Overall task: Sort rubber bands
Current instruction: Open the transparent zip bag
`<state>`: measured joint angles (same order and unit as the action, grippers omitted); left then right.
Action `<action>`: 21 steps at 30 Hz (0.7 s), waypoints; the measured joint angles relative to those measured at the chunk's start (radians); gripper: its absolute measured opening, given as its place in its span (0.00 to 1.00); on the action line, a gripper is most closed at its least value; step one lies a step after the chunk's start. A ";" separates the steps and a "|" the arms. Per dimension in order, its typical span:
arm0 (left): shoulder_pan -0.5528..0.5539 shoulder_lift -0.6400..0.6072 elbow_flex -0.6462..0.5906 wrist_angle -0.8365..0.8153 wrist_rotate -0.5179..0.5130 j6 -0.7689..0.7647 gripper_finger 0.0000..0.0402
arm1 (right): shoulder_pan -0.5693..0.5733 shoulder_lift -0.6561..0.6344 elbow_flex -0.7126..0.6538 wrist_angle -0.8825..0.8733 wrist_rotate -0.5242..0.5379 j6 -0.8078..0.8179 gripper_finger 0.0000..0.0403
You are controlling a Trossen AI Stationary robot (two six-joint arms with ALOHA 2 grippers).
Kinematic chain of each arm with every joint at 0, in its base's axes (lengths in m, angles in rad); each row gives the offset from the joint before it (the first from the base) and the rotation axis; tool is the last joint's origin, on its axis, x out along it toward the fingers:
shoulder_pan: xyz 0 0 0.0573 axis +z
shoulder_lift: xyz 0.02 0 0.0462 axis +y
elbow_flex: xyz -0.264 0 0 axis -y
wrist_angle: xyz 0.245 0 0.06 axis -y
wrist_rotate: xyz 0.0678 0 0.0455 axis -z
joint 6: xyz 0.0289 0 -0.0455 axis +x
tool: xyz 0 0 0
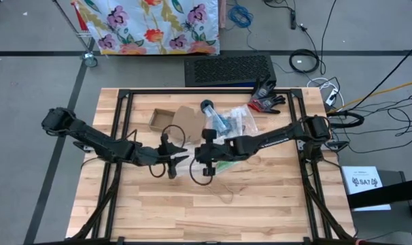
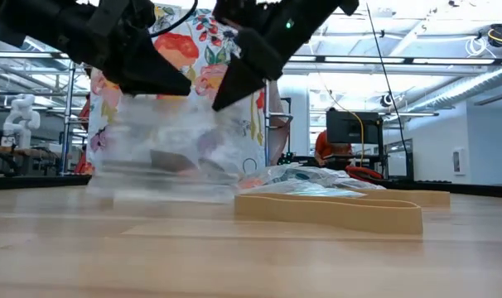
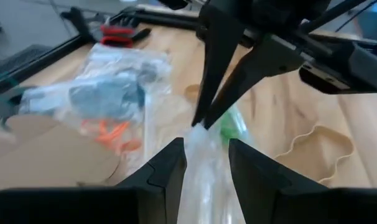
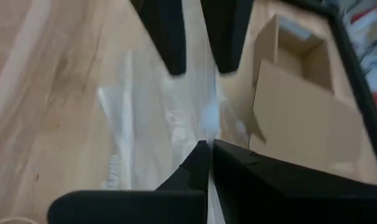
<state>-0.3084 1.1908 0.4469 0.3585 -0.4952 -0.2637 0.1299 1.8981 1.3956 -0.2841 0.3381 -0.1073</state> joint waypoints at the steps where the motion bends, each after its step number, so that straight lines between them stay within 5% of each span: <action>1: 0.001 0.000 0.000 0.016 0.017 0.012 0.32 | 0.003 -0.005 0.000 0.011 0.003 -0.010 0.00; 21: 0.080 0.000 0.000 0.045 0.073 0.044 0.32 | 0.002 -0.008 0.000 0.087 0.002 -0.063 0.00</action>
<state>-0.2284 1.1907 0.4465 0.4036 -0.4221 -0.2195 0.1314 1.8896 1.3960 -0.1970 0.3406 -0.1707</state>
